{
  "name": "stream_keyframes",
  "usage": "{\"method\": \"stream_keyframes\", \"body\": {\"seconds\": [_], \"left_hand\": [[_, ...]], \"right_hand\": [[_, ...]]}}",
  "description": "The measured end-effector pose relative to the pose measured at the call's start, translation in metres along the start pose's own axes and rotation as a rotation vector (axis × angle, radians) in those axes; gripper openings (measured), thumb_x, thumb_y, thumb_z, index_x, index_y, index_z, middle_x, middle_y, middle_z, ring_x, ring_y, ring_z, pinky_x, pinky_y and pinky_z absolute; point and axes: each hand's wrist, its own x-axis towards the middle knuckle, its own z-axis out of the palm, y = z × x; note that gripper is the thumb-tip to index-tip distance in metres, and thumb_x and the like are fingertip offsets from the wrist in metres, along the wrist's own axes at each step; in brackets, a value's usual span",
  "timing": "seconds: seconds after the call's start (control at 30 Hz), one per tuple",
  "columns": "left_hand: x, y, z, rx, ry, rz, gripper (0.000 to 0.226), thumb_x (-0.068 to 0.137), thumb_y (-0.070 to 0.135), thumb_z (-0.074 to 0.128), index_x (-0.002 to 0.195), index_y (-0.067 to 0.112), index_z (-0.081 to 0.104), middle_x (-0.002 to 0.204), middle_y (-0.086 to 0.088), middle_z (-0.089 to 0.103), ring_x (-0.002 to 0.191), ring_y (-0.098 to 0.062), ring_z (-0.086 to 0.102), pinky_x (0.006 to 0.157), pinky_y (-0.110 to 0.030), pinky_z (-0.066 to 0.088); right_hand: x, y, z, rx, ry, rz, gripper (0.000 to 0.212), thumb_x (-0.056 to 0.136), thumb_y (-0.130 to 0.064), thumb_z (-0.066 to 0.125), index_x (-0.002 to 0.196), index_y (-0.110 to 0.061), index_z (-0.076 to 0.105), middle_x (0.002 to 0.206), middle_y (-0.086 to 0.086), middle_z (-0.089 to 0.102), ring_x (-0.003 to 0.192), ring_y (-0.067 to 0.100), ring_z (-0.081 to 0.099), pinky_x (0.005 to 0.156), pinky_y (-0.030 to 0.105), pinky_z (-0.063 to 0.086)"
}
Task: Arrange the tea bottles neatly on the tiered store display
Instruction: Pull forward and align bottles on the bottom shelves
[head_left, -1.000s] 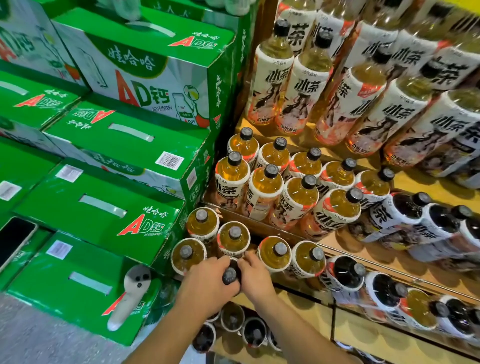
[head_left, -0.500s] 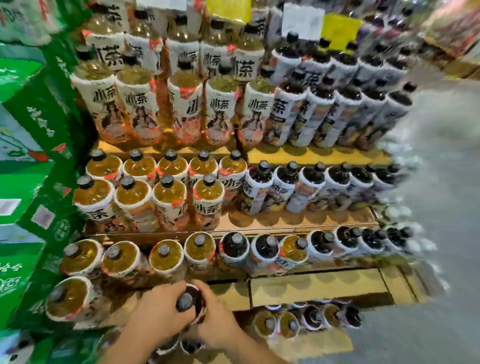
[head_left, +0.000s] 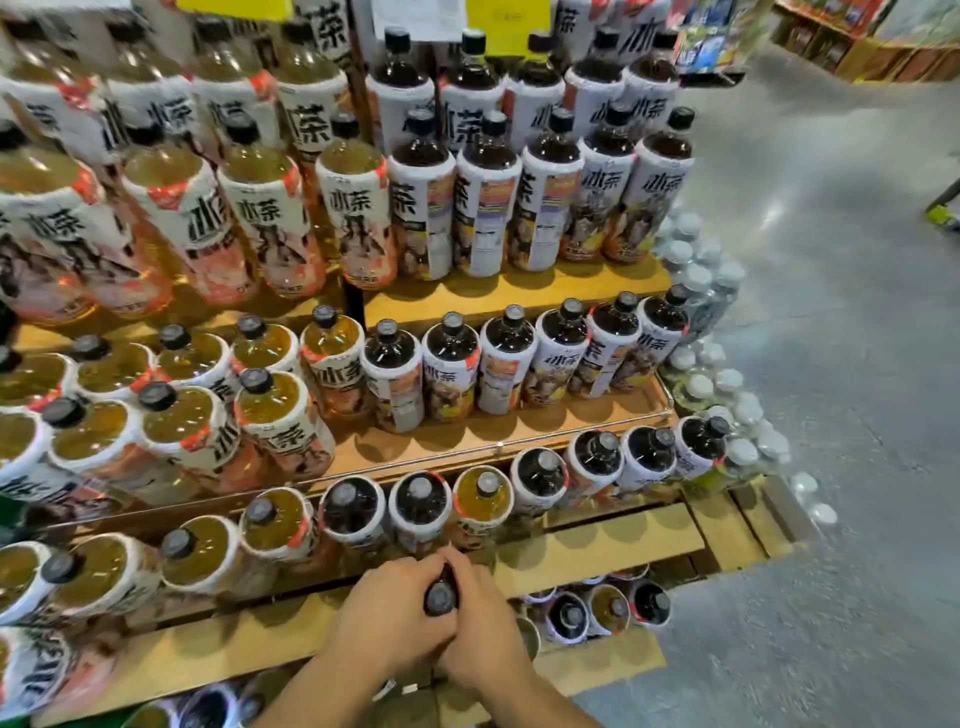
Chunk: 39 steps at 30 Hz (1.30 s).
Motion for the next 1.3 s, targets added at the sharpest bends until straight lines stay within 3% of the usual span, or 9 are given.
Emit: {"method": "stream_keyframes", "body": {"seconds": [0.17,0.3,0.4,0.47,0.53,0.7,0.87,1.07,1.3], "left_hand": [[0.043,0.037,-0.011,0.042,-0.002,-0.025,0.048,0.081,0.077,0.04,0.086,0.03,0.049,0.075,0.009,0.06,0.069,-0.01,0.058,0.059,-0.032,0.047],[0.084,0.058,-0.015,0.027,0.172,-0.232,0.047,0.091,0.055,0.052,0.121,0.023,0.035,0.089,0.003,0.064,0.079,-0.021,0.065,0.061,-0.035,0.054],[0.105,0.069,-0.006,0.093,0.147,-0.227,0.068,0.093,0.051,0.052,0.146,0.025,0.019,0.104,-0.002,0.067,0.088,-0.023,0.066,0.06,-0.034,0.051],[0.114,0.073,-0.002,0.169,0.092,-0.211,0.066,0.094,0.045,0.052,0.149,0.026,0.021,0.11,-0.004,0.066,0.096,-0.025,0.064,0.068,-0.037,0.053],[0.119,0.074,-0.003,0.207,0.053,-0.242,0.062,0.094,0.043,0.052,0.148,0.025,0.025,0.108,-0.004,0.066,0.096,-0.027,0.064,0.07,-0.039,0.053],[0.106,0.075,0.005,0.213,-0.007,-0.266,0.046,0.094,0.035,0.054,0.131,0.019,0.033,0.088,-0.002,0.058,0.082,-0.027,0.065,0.058,-0.036,0.047],[0.076,0.062,0.013,0.158,-0.034,-0.252,0.043,0.09,0.035,0.057,0.125,0.019,0.038,0.082,-0.001,0.061,0.072,-0.023,0.062,0.064,-0.038,0.055],[0.044,0.047,0.015,0.176,-0.011,-0.284,0.033,0.086,0.044,0.053,0.108,0.024,0.039,0.074,0.003,0.058,0.066,-0.021,0.059,0.055,-0.033,0.049],[0.01,0.033,0.021,0.117,-0.013,-0.345,0.028,0.088,0.042,0.053,0.096,0.023,0.034,0.065,0.004,0.053,0.054,-0.015,0.051,0.044,-0.03,0.035]], "right_hand": [[-0.001,0.042,-0.036,0.028,0.119,0.072,0.093,0.069,-0.049,0.076,0.148,-0.044,0.026,0.13,-0.005,0.048,0.122,0.019,0.053,0.1,0.033,0.048],[0.007,0.061,-0.061,0.045,0.068,0.151,0.108,0.069,-0.053,0.082,0.156,-0.034,0.021,0.147,-0.006,0.042,0.133,0.02,0.047,0.109,0.035,0.043],[0.016,0.07,-0.071,0.065,0.048,0.204,0.115,0.066,-0.053,0.085,0.157,-0.027,0.02,0.151,-0.008,0.043,0.136,0.019,0.046,0.111,0.036,0.041],[0.019,0.073,-0.074,0.07,0.033,0.216,0.108,0.063,-0.053,0.086,0.152,-0.028,0.03,0.145,-0.009,0.049,0.131,0.018,0.05,0.109,0.037,0.044],[0.022,0.077,-0.075,0.057,0.03,0.221,0.102,0.06,-0.054,0.086,0.145,-0.029,0.037,0.139,-0.01,0.052,0.126,0.017,0.053,0.105,0.038,0.047],[0.019,0.083,-0.078,0.046,0.033,0.199,0.082,0.059,-0.047,0.089,0.126,-0.033,0.044,0.125,-0.011,0.055,0.115,0.018,0.058,0.098,0.038,0.051],[0.007,0.092,-0.075,0.055,0.065,0.18,0.074,0.055,-0.044,0.089,0.113,-0.038,0.043,0.114,-0.014,0.058,0.107,0.016,0.062,0.092,0.038,0.055],[0.008,0.079,-0.077,0.072,0.12,0.166,0.085,0.061,-0.048,0.088,0.131,-0.031,0.042,0.123,-0.008,0.06,0.112,0.019,0.062,0.093,0.035,0.054],[0.036,0.041,-0.071,0.058,0.167,0.154,0.087,0.061,-0.047,0.089,0.132,-0.029,0.042,0.127,-0.004,0.057,0.117,0.022,0.061,0.097,0.039,0.054]]}}
